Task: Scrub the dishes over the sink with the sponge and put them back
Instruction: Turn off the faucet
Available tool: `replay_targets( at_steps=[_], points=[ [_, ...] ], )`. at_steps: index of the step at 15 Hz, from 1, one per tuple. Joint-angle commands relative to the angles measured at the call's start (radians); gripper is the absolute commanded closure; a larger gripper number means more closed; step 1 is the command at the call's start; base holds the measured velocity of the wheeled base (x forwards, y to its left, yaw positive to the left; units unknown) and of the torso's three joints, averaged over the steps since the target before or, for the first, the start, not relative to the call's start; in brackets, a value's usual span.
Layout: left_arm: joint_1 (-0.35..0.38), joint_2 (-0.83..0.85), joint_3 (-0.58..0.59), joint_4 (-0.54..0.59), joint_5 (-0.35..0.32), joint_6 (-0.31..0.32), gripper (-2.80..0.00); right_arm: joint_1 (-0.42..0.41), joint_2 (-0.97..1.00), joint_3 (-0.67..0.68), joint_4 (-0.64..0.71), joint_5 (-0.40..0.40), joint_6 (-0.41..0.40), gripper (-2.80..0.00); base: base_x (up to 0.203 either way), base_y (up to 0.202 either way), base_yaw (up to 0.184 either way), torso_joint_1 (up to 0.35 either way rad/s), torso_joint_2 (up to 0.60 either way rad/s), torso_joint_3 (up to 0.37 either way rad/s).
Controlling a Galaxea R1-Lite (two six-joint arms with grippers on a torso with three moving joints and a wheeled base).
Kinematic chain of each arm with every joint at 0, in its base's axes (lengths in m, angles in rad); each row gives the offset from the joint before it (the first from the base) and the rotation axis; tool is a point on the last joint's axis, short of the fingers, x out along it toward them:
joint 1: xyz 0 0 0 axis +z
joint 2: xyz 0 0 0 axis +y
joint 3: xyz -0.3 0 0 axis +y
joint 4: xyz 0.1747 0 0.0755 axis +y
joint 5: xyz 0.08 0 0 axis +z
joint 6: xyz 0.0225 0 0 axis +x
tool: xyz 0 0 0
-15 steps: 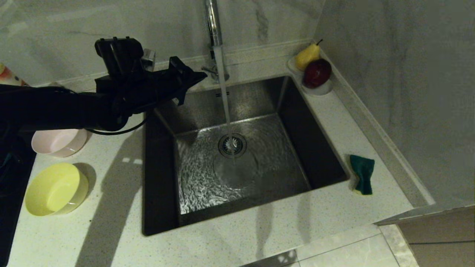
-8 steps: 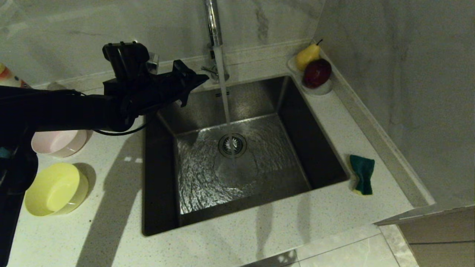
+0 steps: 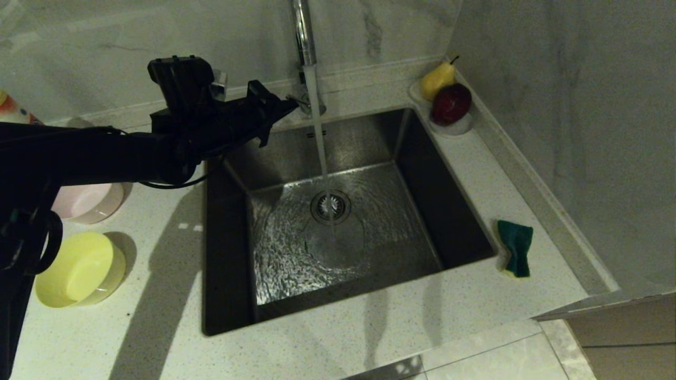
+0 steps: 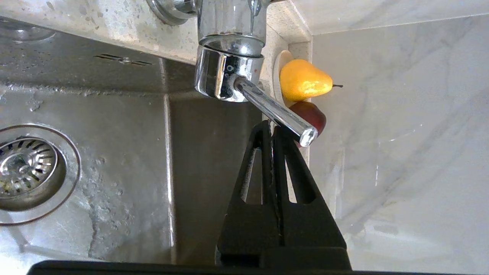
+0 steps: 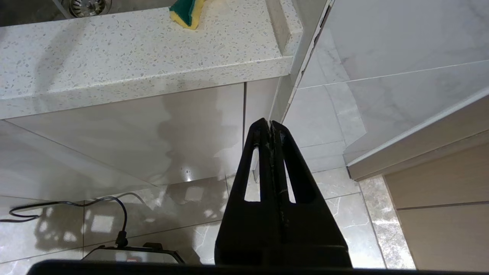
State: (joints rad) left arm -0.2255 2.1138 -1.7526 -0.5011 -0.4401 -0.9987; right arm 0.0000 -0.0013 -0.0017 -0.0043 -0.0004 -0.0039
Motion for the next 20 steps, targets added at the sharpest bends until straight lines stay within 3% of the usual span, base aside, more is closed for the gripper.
replay_targets(
  at_steps=[1,9,20],
  points=[
    [0.0,-0.008,0.003,-0.002,-0.002,-0.006,0.0,0.0,0.001,0.0,0.0,0.0,-0.001,0.0,0.0,0.0,0.0,0.0,0.0,0.0],
    [0.0,0.045,-0.11,0.02,0.035,-0.009,0.0,0.0,0.001,0.0,0.0,0.0,-0.001,0.0,0.0,0.0,0.0,0.0,0.0,0.0],
    [0.018,0.048,-0.134,0.015,0.046,-0.009,0.0,0.0,0.001,0.0,0.0,0.0,-0.001,0.0,0.0,0.0,0.0,0.0,0.0,0.0]
  ],
)
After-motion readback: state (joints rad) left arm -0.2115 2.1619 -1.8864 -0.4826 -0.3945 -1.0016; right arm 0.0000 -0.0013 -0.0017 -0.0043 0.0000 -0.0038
